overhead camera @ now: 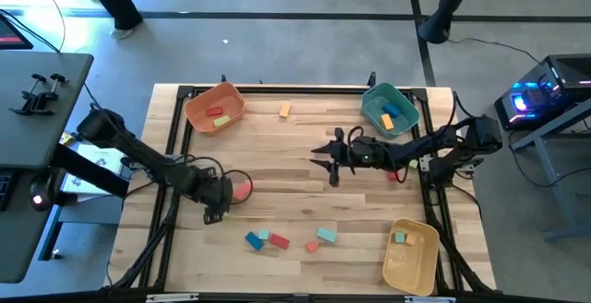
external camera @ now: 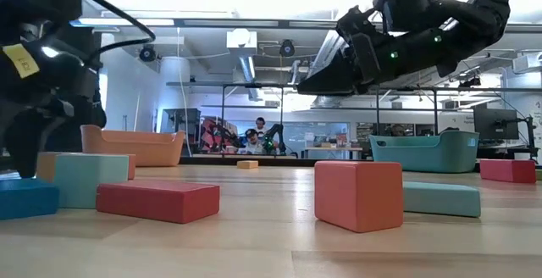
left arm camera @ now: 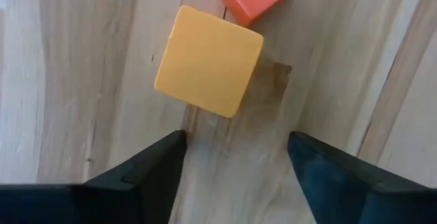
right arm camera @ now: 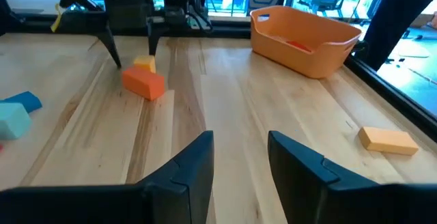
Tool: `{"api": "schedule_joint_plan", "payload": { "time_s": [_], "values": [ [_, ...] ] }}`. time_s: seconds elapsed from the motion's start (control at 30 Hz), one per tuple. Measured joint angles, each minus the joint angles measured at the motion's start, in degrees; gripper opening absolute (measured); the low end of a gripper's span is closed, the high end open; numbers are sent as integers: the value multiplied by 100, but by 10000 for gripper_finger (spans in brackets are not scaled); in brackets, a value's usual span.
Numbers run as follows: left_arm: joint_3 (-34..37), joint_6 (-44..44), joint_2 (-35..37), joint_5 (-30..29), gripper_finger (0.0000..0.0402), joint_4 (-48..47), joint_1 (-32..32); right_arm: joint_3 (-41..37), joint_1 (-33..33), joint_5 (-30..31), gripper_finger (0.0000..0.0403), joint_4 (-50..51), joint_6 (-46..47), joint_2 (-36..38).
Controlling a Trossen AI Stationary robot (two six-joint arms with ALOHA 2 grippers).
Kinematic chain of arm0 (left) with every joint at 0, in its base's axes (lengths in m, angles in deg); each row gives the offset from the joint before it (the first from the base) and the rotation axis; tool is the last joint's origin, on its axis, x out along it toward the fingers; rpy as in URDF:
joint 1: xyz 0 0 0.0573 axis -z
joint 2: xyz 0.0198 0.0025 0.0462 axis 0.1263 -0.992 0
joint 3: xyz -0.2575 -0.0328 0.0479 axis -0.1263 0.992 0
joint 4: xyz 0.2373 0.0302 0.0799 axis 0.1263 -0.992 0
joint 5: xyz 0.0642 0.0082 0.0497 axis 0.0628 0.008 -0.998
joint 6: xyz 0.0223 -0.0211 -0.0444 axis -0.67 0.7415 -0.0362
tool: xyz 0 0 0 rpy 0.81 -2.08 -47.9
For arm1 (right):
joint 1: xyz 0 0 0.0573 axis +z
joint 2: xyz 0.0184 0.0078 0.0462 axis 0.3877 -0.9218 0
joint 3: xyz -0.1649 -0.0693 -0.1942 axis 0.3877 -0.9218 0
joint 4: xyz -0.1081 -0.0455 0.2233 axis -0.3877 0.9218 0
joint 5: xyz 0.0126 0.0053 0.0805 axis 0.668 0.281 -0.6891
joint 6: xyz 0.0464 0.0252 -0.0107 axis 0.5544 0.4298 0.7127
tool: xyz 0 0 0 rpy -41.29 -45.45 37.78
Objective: Sort blocks by size
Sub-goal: Put the yellow cube block into the yellow bin
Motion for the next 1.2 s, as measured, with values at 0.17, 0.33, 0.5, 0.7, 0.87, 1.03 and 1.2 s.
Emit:
{"api": "schedule_joint_plan", "payload": {
  "time_s": [0.17,0.33,0.5,0.7,0.87,1.03,1.2],
  "values": [
    [22,-603,0,20,299,120,-140,1,-20,2,136,82,0,0],
    [36,-1502,-2,-88,299,353,-179,0,-26,2,136,91,94,0],
    [36,-1705,-9,-176,292,536,-203,0,-3,6,136,153,111,0],
    [201,-1476,-14,-430,278,1453,-254,0,0,4,136,170,149,0],
    [247,-1382,-14,-380,244,1500,-363,0,0,4,136,252,148,0],
    [246,-1309,-13,-306,182,1463,-509,0,0,4,136,275,142,0],
    [-106,-1273,-13,114,100,574,-646,0,133,6,136,512,12,53]
  ]
}}
